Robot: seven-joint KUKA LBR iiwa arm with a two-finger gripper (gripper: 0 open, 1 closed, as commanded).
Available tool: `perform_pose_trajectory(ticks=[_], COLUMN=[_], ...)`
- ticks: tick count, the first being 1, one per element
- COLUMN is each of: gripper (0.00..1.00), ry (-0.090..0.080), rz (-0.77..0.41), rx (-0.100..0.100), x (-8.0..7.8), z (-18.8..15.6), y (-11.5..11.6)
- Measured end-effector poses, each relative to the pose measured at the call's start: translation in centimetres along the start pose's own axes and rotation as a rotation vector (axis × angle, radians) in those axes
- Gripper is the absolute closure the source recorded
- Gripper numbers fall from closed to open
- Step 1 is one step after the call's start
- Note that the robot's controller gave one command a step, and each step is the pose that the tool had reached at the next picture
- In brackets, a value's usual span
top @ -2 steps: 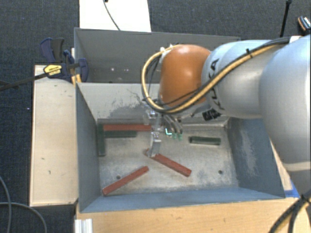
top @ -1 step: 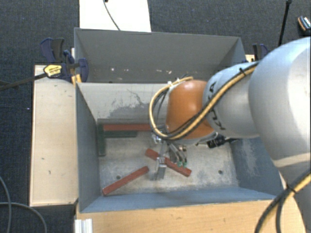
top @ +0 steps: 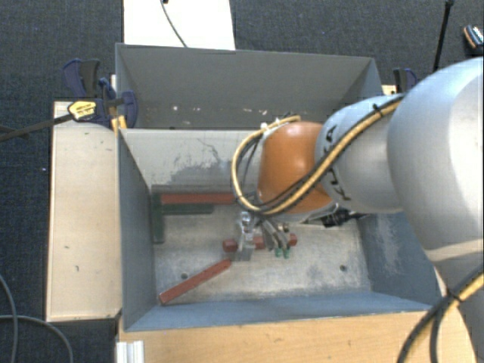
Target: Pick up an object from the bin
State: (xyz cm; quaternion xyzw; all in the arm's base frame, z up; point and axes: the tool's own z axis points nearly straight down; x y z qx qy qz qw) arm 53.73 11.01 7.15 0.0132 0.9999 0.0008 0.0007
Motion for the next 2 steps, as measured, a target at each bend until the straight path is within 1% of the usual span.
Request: perform_pose_trajectory(ticks=[1,2], gripper=[1.00,1.00], ry=[-0.010,-0.006], rz=[-0.028,-0.232], rx=[0.001,0.004], x=[-2.5,-1.5], z=[-12.1,-16.6], y=[-4.0,-10.7])
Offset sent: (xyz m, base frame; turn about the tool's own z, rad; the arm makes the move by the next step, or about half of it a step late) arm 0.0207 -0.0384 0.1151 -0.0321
